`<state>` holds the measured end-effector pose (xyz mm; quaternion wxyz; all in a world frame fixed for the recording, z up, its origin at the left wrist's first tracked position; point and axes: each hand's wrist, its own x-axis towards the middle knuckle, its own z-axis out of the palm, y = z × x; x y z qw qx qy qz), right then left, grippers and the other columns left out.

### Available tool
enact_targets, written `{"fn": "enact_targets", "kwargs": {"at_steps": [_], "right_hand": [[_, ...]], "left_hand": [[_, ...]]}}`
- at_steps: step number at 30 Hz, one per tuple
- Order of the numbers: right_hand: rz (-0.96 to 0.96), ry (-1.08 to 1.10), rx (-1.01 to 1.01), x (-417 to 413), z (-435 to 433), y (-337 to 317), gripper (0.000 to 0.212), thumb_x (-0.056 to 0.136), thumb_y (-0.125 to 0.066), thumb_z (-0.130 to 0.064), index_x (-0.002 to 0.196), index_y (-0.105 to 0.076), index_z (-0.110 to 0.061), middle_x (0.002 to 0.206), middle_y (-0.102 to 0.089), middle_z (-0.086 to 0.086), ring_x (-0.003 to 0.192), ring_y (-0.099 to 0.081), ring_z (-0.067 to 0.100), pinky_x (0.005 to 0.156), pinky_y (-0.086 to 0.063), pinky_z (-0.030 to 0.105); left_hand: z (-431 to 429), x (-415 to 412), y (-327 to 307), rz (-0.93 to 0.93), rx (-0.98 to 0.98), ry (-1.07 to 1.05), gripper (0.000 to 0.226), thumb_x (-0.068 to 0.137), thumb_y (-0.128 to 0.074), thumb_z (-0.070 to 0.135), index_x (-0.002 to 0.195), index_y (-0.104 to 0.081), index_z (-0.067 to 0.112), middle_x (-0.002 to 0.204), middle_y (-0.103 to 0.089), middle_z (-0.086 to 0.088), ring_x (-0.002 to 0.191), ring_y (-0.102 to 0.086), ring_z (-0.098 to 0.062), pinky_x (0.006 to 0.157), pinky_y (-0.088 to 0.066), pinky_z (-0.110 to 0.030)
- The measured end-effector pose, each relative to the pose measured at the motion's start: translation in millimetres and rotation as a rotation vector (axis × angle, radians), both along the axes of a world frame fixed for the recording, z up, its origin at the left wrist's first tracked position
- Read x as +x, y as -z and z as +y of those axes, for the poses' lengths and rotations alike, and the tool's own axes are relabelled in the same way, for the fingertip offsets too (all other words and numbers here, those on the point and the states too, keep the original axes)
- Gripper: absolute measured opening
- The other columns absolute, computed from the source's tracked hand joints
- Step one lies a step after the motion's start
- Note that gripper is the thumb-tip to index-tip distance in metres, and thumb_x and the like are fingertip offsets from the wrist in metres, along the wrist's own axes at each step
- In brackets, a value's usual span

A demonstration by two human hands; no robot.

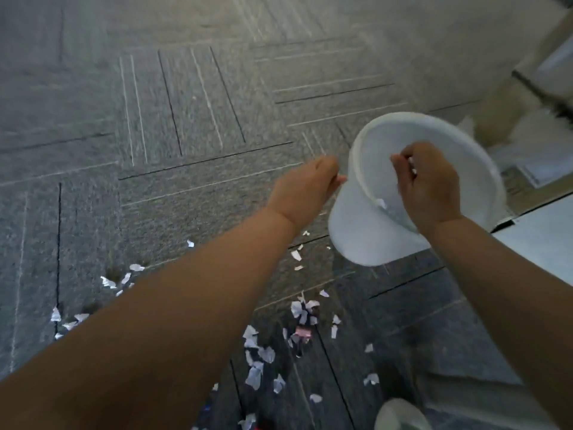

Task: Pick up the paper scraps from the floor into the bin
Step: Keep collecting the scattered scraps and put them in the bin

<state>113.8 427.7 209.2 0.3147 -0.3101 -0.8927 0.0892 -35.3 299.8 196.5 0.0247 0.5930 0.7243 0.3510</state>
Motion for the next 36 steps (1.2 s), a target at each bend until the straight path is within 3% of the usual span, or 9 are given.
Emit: {"fn": "enact_targets", "kwargs": {"at_steps": [6, 10, 13, 18, 23, 26, 30, 33, 36], "right_hand": [[-0.196, 0.266, -0.021, 50, 35, 14, 0.044, 0.083, -0.037, -0.040, 0.100, -0.064, -0.008, 0.127, -0.050, 0.021, 0.114, -0.045, 0.043, 0.094, -0.033, 0.051], [-0.039, 0.211, -0.050, 74, 17, 22, 0.025, 0.081, -0.047, -0.009, 0.101, -0.060, -0.002, 0.118, -0.054, 0.023, 0.106, -0.048, 0.042, 0.089, -0.040, 0.047], [-0.084, 0.117, -0.115, 79, 10, 29, 0.028, 0.081, -0.047, -0.011, 0.105, -0.059, -0.003, 0.115, -0.057, 0.020, 0.100, -0.053, 0.039, 0.083, -0.044, 0.047], [-0.246, 0.032, -0.102, 81, 11, 31, 0.050, 0.083, -0.038, -0.037, 0.112, -0.061, -0.003, 0.114, -0.062, 0.020, 0.096, -0.060, 0.039, 0.080, -0.047, 0.047], [-0.061, 0.026, 0.041, 86, -4, 22, 0.031, 0.084, -0.049, -0.022, 0.102, -0.062, -0.001, 0.106, -0.063, 0.019, 0.088, -0.059, 0.035, 0.075, -0.046, 0.041], [0.027, -0.074, 0.069, 90, -40, 41, 0.020, 0.082, -0.053, -0.014, 0.100, -0.056, -0.005, 0.102, -0.062, 0.019, 0.091, -0.053, 0.028, 0.076, -0.046, 0.037], [-0.103, -0.125, -0.178, 101, -93, 111, 0.022, 0.083, -0.049, -0.017, 0.104, -0.050, -0.012, 0.107, -0.060, 0.017, 0.099, -0.046, 0.024, 0.085, -0.043, 0.035], [-0.363, 0.029, -0.465, 115, -115, 164, 0.040, 0.089, -0.052, -0.019, 0.128, -0.045, -0.008, 0.136, -0.044, 0.017, 0.125, -0.036, 0.029, 0.100, -0.040, 0.044], [-0.588, 0.375, -0.717, 128, -125, 197, 0.056, 0.096, -0.045, -0.024, 0.144, -0.021, -0.011, 0.153, -0.013, 0.012, 0.137, -0.013, 0.030, 0.107, -0.026, 0.039]], "left_hand": [[74, 53, -18, -0.079, 0.030, 0.041, 0.024, 0.095, -0.048, 0.019, 0.087, -0.051, -0.004, 0.089, -0.053, -0.021, 0.073, -0.050, -0.033, 0.060, -0.036, -0.040], [104, 72, -7, -0.021, -0.222, 0.107, 0.026, 0.096, -0.042, 0.025, 0.108, -0.051, 0.004, 0.114, -0.052, -0.016, 0.105, -0.046, -0.032, 0.086, -0.039, -0.045], [101, 75, 5, 0.185, -0.497, 0.211, 0.043, 0.099, -0.028, 0.038, 0.138, -0.034, 0.022, 0.147, -0.033, 0.000, 0.141, -0.013, -0.022, 0.108, -0.002, -0.062], [81, 66, 16, 0.391, -0.446, 0.161, 0.048, 0.099, -0.023, 0.039, 0.144, -0.022, 0.026, 0.154, -0.020, 0.002, 0.144, 0.003, -0.018, 0.107, 0.011, -0.061], [49, 59, 30, 0.257, -0.272, 0.071, 0.064, 0.090, -0.014, 0.052, 0.143, -0.027, 0.018, 0.153, -0.022, -0.007, 0.143, -0.007, -0.024, 0.109, 0.005, -0.055], [7, 49, 63, 0.284, -0.241, 0.006, 0.058, 0.091, -0.027, 0.046, 0.140, -0.029, 0.014, 0.149, -0.029, -0.015, 0.139, -0.020, -0.030, 0.105, -0.007, -0.058], [-54, 43, 123, 0.278, -0.516, 0.046, 0.063, 0.090, -0.022, 0.049, 0.139, -0.026, 0.010, 0.146, -0.032, -0.019, 0.134, -0.032, -0.036, 0.101, -0.023, -0.060], [-90, 50, 163, 0.153, -0.744, 0.063, 0.070, 0.090, -0.021, 0.053, 0.147, -0.009, 0.015, 0.155, -0.002, -0.011, 0.143, -0.004, -0.028, 0.112, -0.006, -0.049], [-110, 68, 192, 0.144, -0.949, 0.195, 0.065, 0.097, -0.029, 0.043, 0.146, 0.008, 0.022, 0.155, 0.017, -0.006, 0.143, 0.012, -0.023, 0.114, 0.001, -0.044]]}}
